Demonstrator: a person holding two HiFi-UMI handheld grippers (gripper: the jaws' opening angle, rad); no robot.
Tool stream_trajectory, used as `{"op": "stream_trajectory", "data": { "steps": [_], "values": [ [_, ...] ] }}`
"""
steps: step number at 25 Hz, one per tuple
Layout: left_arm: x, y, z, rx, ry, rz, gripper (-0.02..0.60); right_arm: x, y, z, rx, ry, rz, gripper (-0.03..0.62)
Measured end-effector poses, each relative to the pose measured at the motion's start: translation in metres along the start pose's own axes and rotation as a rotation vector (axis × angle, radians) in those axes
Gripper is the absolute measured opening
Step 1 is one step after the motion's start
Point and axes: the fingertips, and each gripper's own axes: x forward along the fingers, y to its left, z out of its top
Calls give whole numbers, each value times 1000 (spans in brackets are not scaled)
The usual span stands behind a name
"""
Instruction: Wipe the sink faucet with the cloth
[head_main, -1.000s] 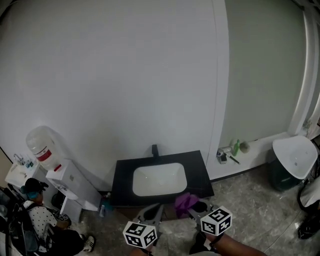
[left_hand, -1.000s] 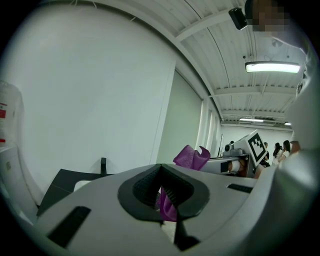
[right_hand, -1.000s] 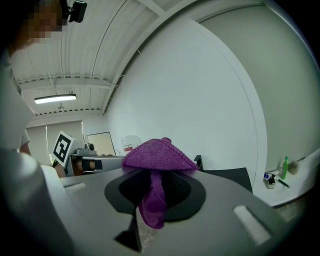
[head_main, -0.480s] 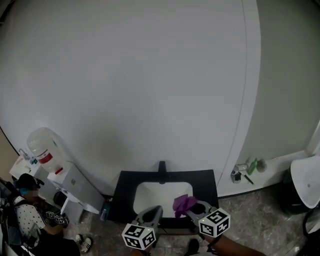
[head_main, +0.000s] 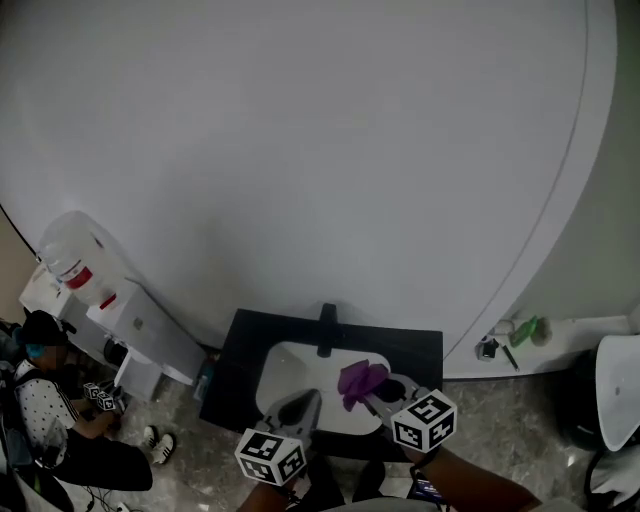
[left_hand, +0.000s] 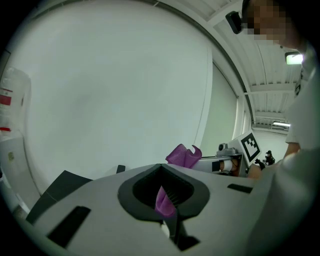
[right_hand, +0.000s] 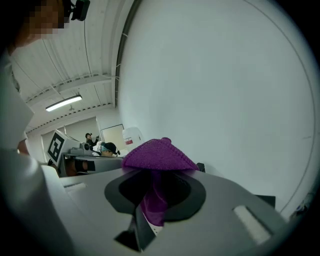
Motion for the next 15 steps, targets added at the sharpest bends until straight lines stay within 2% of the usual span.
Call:
{"op": "stream_trajectory", "data": {
  "steps": [6,10,15],
  "values": [
    [37,36,-9,-24,62,-9,5,48,-41,1,38,26,-21,66],
    [59,48,-12,-7,89,-30,5,92,-76,-1,77,52,-21,66],
    [80,66,-18,4,108,-49,5,163,-121,7,45,72,-42,67]
  ]
}}
